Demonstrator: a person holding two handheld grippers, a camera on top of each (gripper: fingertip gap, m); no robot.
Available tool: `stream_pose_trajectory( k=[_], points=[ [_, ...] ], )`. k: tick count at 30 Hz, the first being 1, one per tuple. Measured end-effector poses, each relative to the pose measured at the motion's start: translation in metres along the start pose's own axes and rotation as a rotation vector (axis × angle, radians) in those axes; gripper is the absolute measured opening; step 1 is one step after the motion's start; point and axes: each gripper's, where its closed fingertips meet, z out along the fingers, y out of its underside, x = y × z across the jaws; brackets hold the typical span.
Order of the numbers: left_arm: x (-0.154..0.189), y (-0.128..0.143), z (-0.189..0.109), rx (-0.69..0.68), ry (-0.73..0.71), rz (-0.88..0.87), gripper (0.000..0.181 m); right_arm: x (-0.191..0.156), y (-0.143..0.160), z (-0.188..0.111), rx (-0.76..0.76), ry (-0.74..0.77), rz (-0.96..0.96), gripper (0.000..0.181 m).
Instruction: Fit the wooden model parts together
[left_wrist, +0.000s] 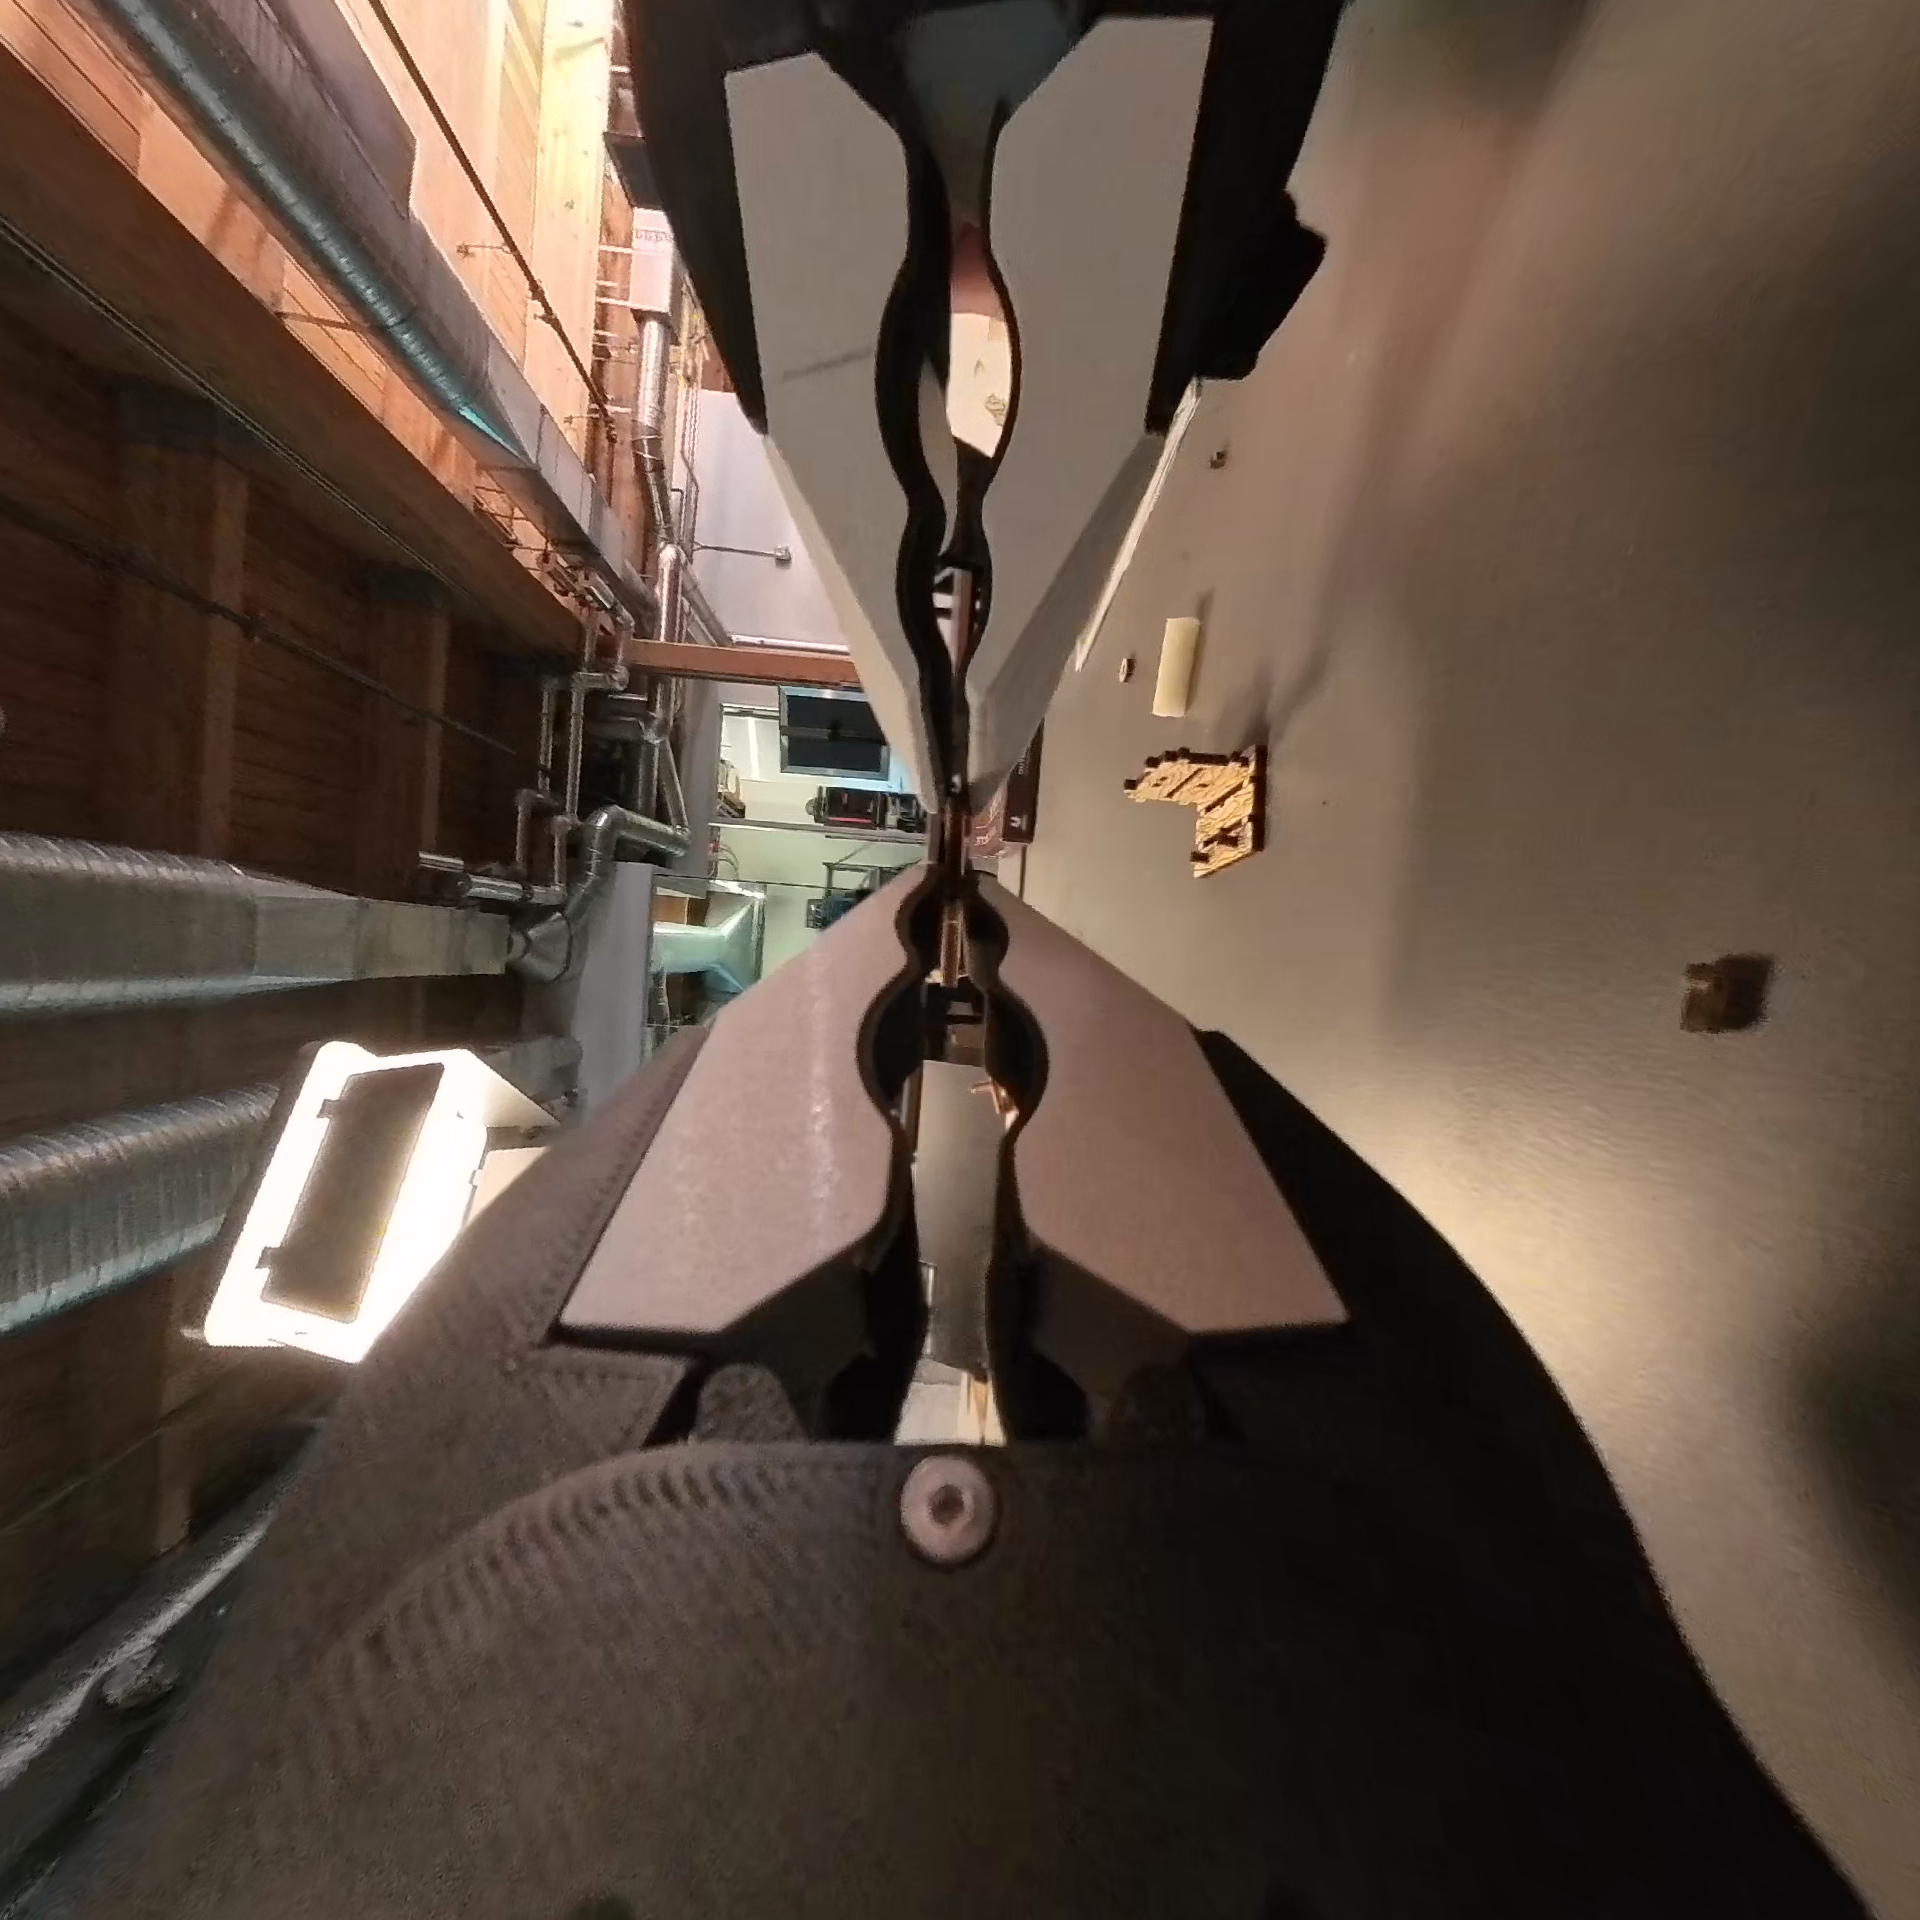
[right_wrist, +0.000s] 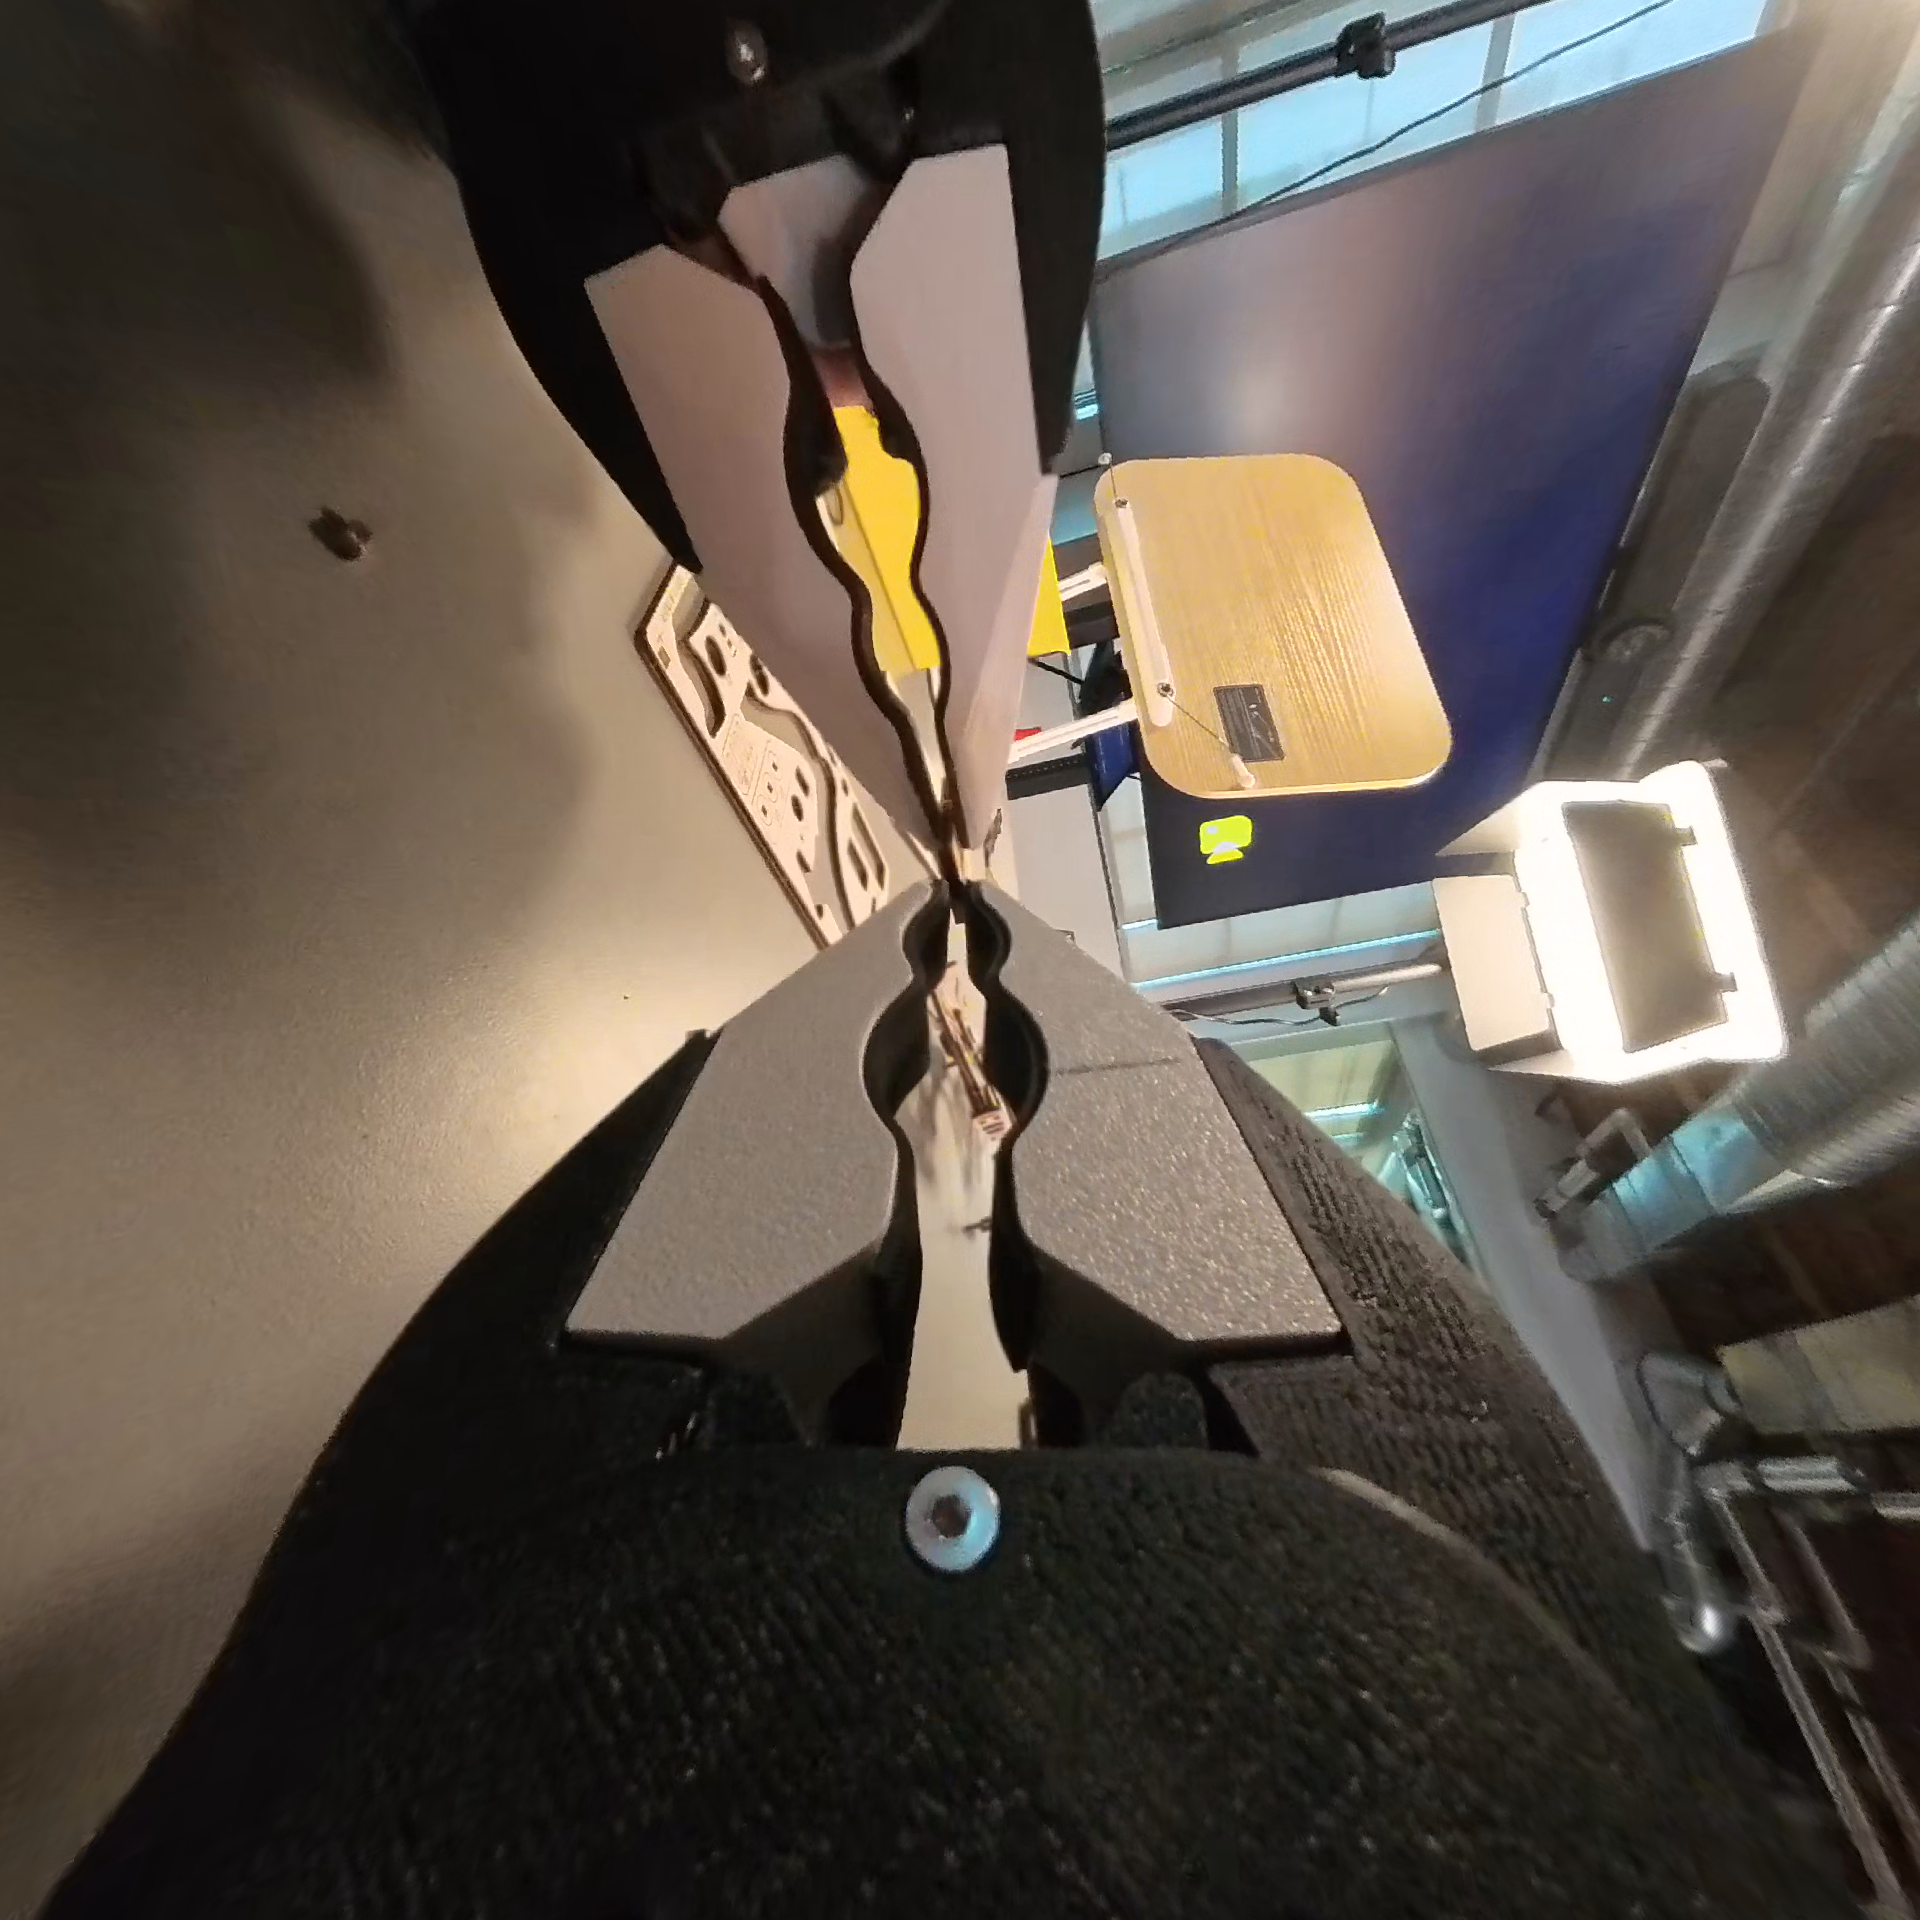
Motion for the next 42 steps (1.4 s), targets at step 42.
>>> stream_pose_trajectory(
  k=[42],
  points=[
    [0.006,0.001,-0.001,0.003,0.102,-0.183,0.002,-0.007,0.010,0.009,-0.113,-0.076,0.128,0.001]
  ],
)
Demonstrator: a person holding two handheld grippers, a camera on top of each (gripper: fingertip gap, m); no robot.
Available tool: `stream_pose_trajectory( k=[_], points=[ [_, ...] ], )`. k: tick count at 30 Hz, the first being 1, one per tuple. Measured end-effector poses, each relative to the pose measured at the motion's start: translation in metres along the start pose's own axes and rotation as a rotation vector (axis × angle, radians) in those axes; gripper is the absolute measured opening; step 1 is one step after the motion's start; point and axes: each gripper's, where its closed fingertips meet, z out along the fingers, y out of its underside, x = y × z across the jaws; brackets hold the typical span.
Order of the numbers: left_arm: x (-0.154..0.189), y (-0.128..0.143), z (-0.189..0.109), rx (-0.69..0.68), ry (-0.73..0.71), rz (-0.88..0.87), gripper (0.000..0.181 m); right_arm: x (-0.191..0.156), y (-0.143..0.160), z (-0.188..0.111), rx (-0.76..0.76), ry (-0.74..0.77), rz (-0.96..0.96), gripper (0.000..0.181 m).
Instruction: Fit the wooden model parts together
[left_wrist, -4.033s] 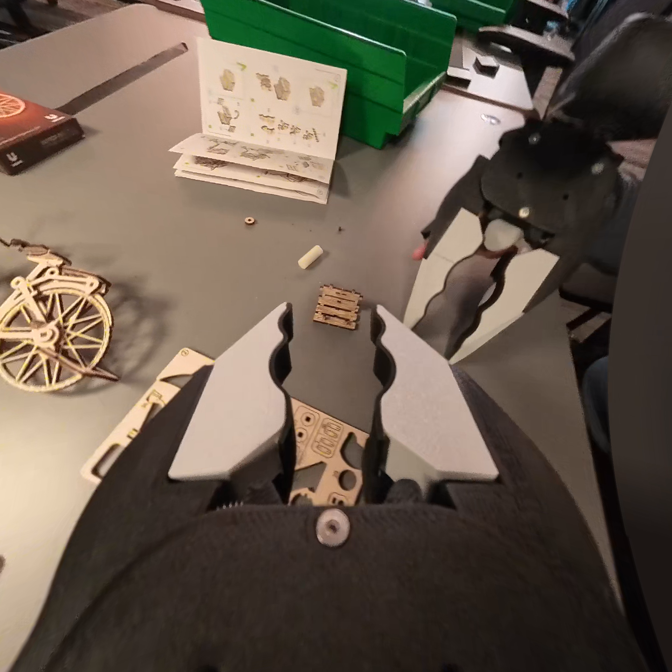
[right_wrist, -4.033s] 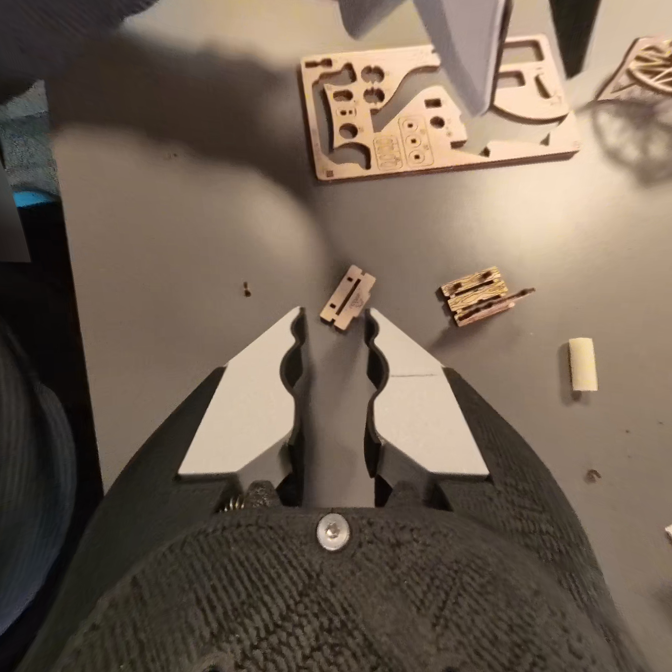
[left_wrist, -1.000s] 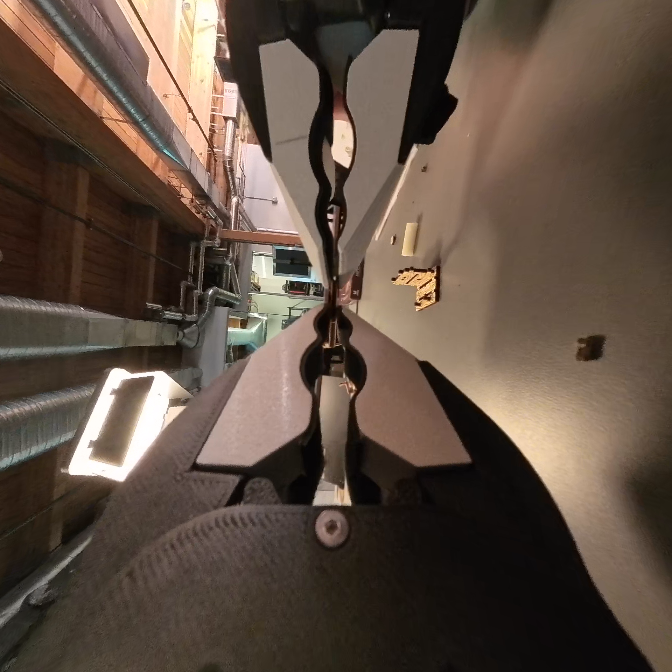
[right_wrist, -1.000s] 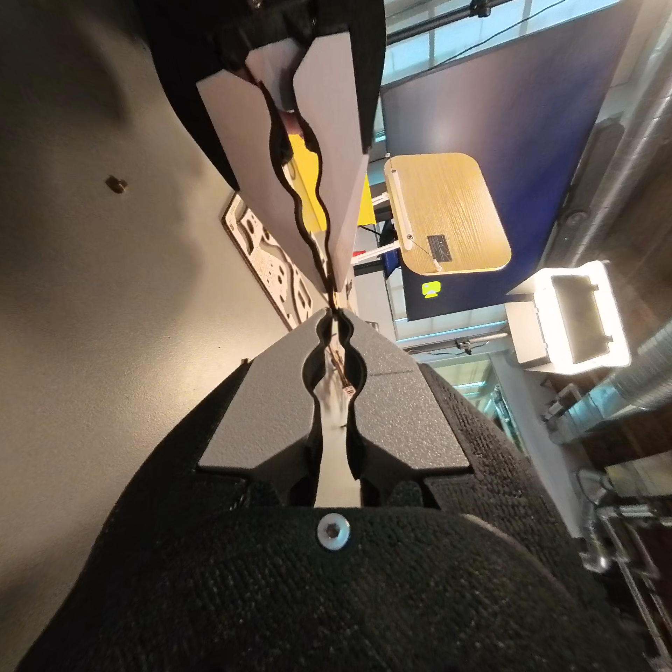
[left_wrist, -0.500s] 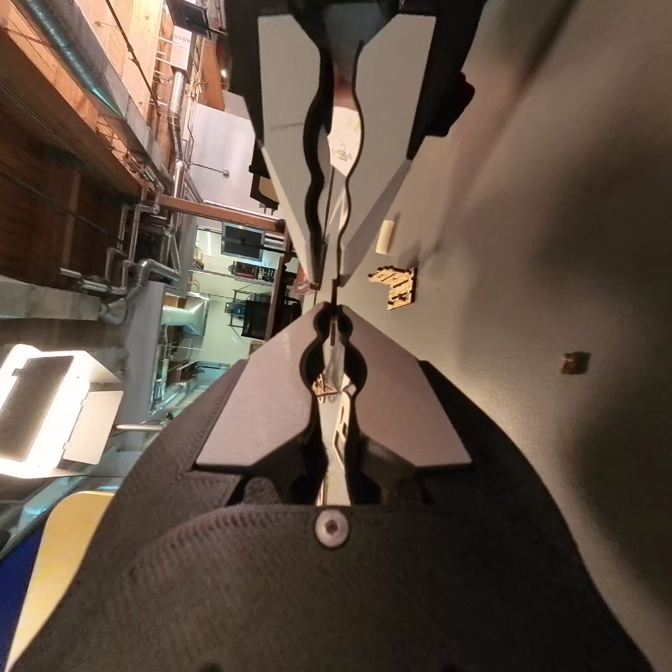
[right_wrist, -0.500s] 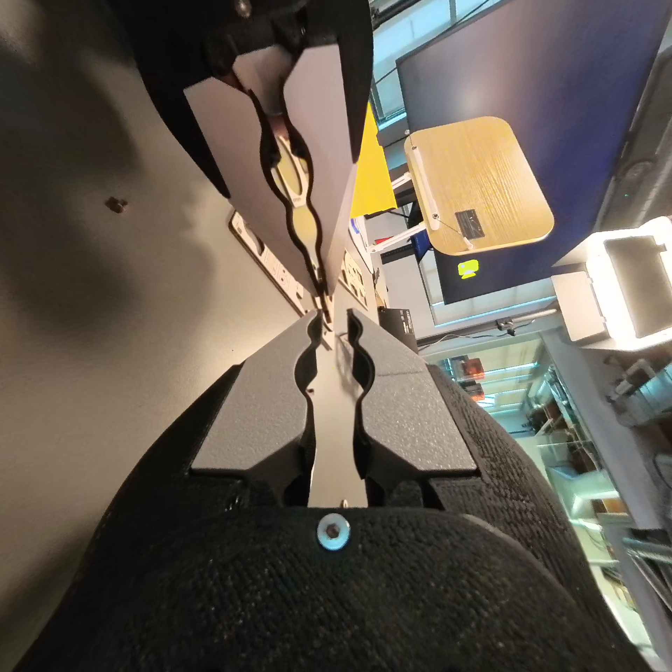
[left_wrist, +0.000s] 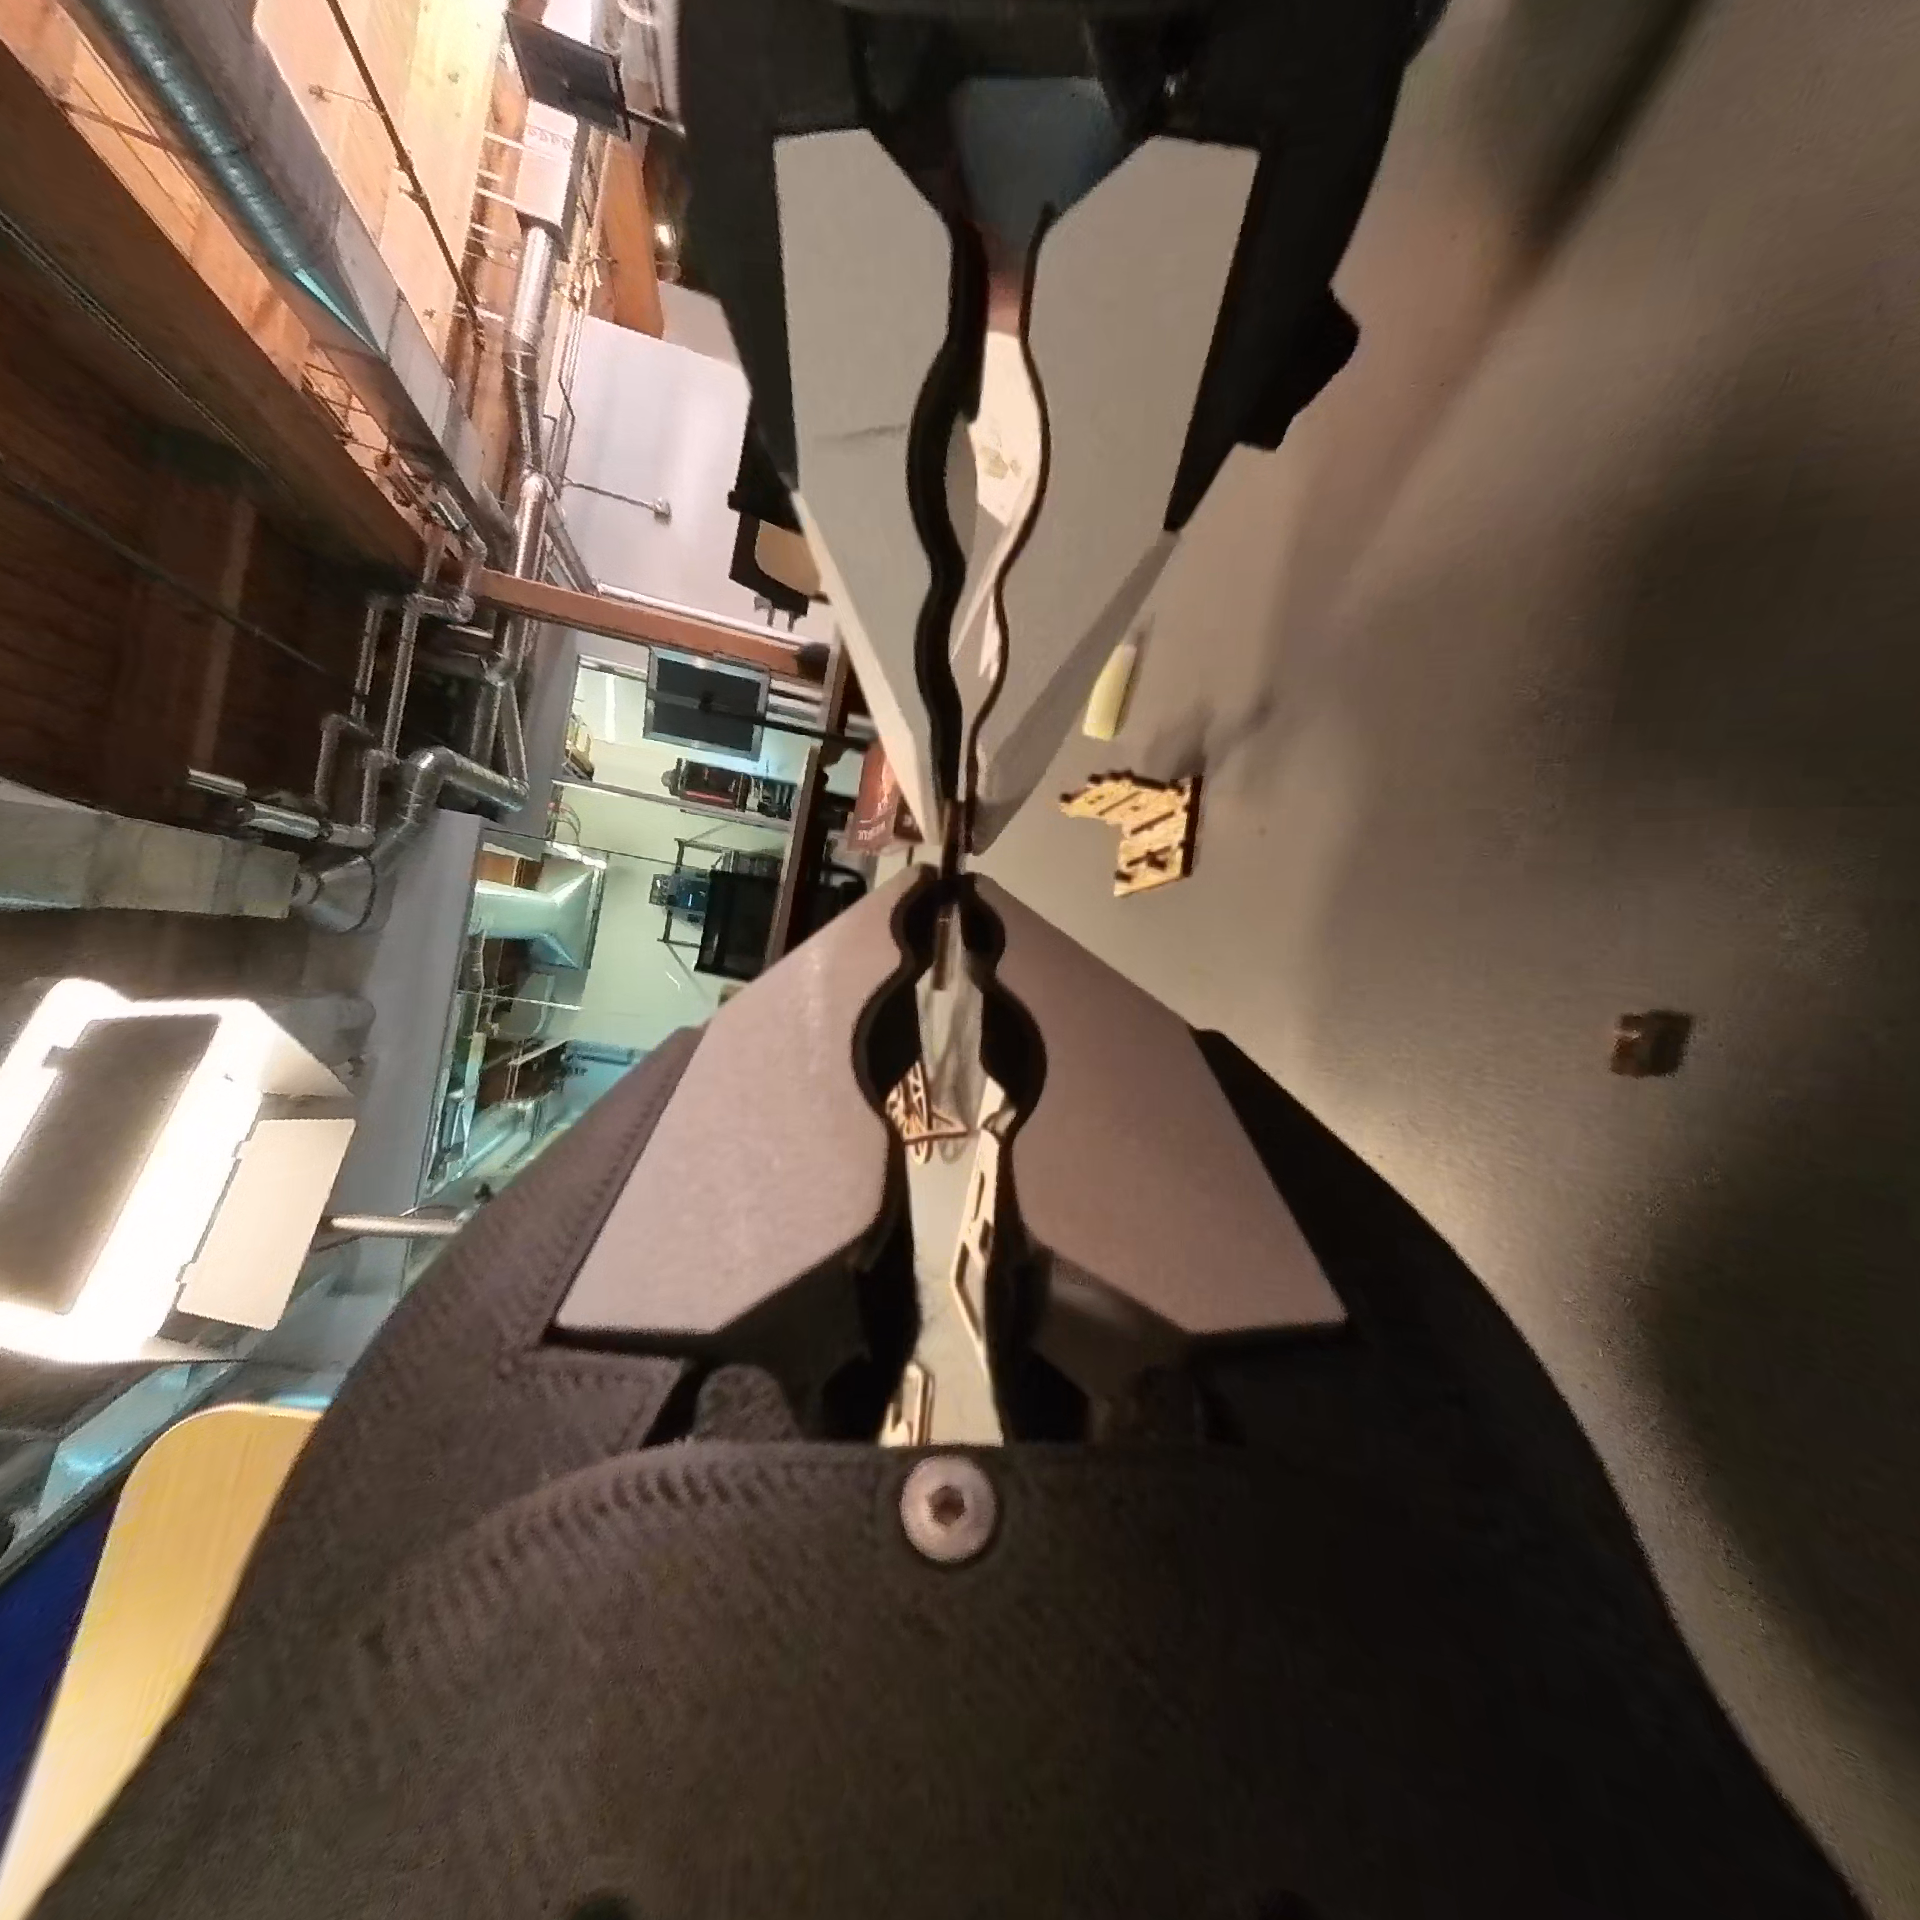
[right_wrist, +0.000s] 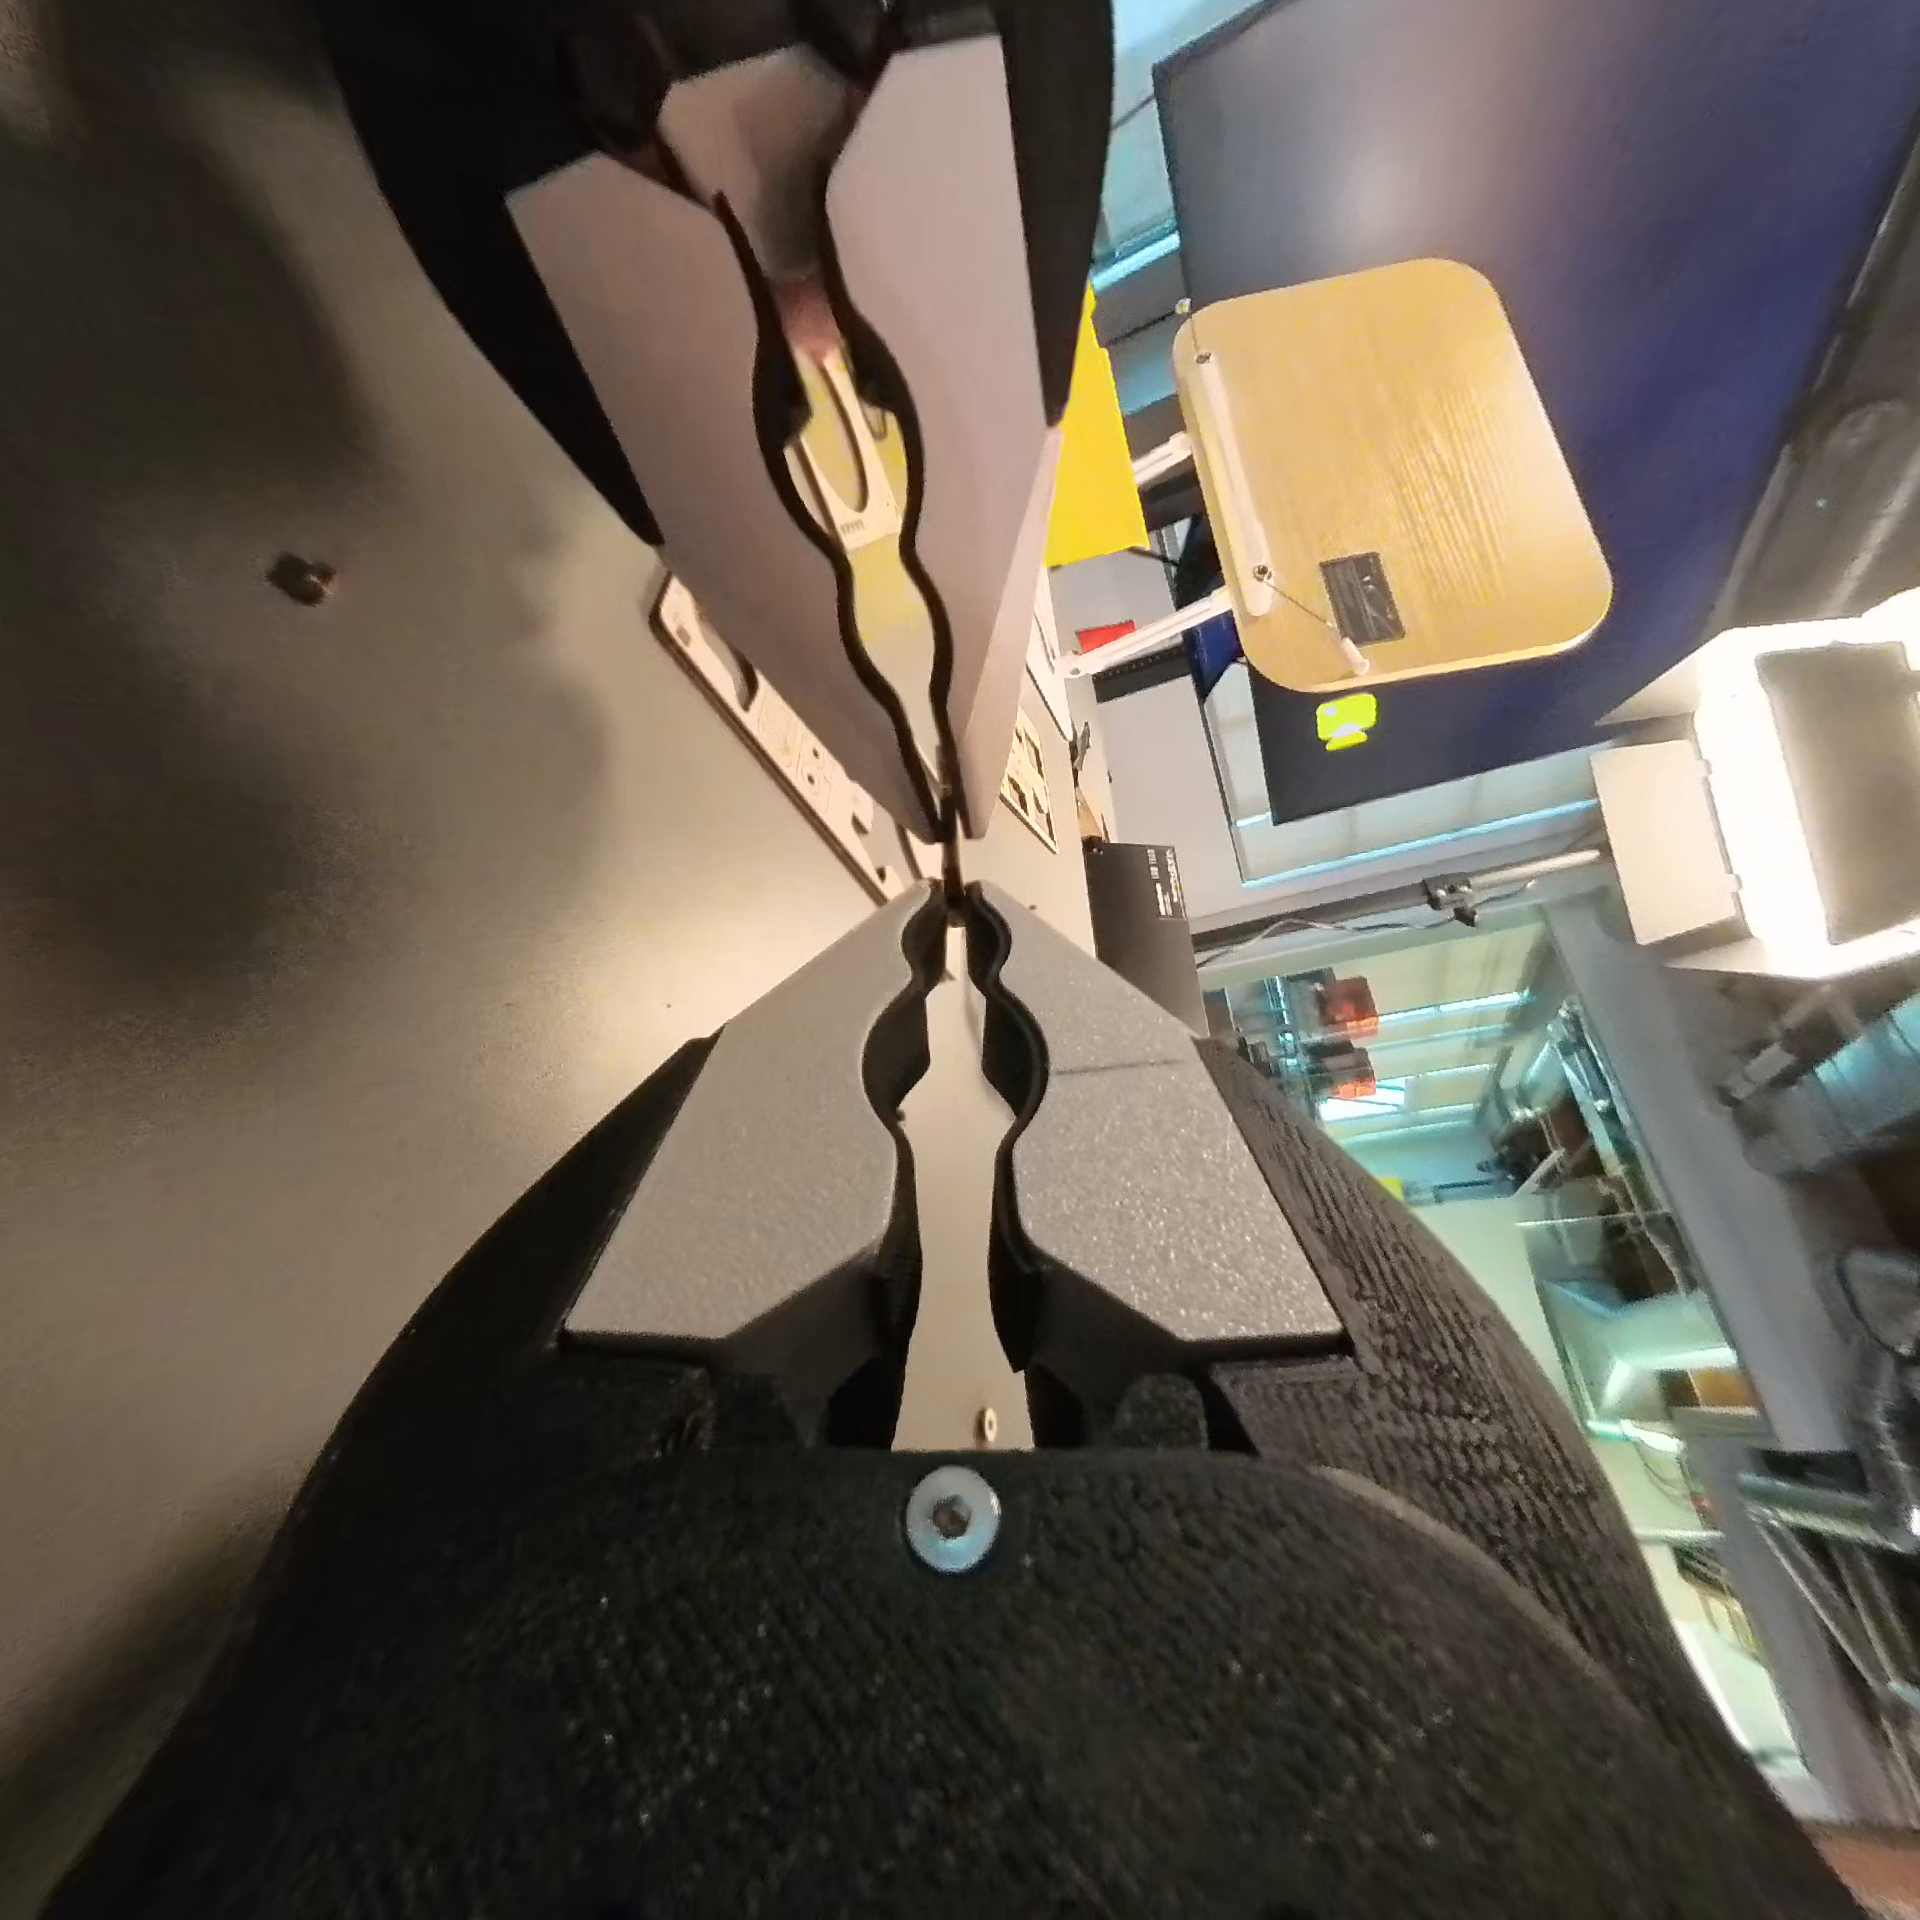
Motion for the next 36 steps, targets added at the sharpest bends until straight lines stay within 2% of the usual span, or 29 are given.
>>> stream_pose_trajectory(
  k=[4,7,9,15,16,17,18,20,22,26,28,32,36],
  points=[
    [-0.004,-0.008,-0.008,0.116,0.041,-0.179,0.004,0.002,-0.008,-0.006,0.103,-0.002,0.031,0.001],
    [-0.011,-0.006,-0.013,0.179,0.075,-0.361,0.029,0.010,-0.015,-0.016,0.209,0.004,0.103,0.001],
    [-0.015,-0.004,-0.015,0.204,0.079,-0.427,0.033,0.011,-0.020,-0.021,0.266,-0.012,0.129,0.001],
    [-0.010,-0.013,-0.017,0.255,0.113,-0.409,0.024,0.004,-0.029,-0.025,0.340,-0.055,0.113,0.000],
    [-0.007,-0.016,-0.018,0.266,0.128,-0.397,0.021,0.004,-0.029,-0.026,0.349,-0.060,0.116,0.000],
    [-0.004,-0.019,-0.019,0.272,0.142,-0.385,0.009,0.003,-0.030,-0.027,0.356,-0.072,0.121,0.000],
    [-0.004,-0.017,-0.018,0.261,0.143,-0.381,0.003,0.002,-0.028,-0.026,0.354,-0.079,0.129,0.001],
    [-0.001,-0.011,-0.013,0.196,0.166,-0.405,0.001,0.004,-0.020,-0.020,0.307,-0.075,0.183,0.003],
    [-0.004,0.001,-0.005,0.082,0.098,-0.351,0.001,0.011,-0.008,-0.013,0.227,-0.070,0.316,0.009],
    [-0.010,0.029,0.006,-0.172,-0.041,-0.164,0.001,0.025,0.001,-0.003,0.133,-0.116,0.819,0.029],
    [-0.009,0.034,0.010,-0.235,-0.064,-0.093,0.001,0.022,0.006,0.006,0.055,-0.142,0.993,0.043],
    [-0.009,0.040,0.013,-0.298,-0.073,-0.073,0.000,0.009,0.011,0.018,-0.053,-0.136,1.084,0.043],
    [-0.008,0.044,0.014,-0.321,-0.063,-0.100,0.000,0.014,0.006,0.022,-0.026,-0.118,1.162,0.043]
  ],
)
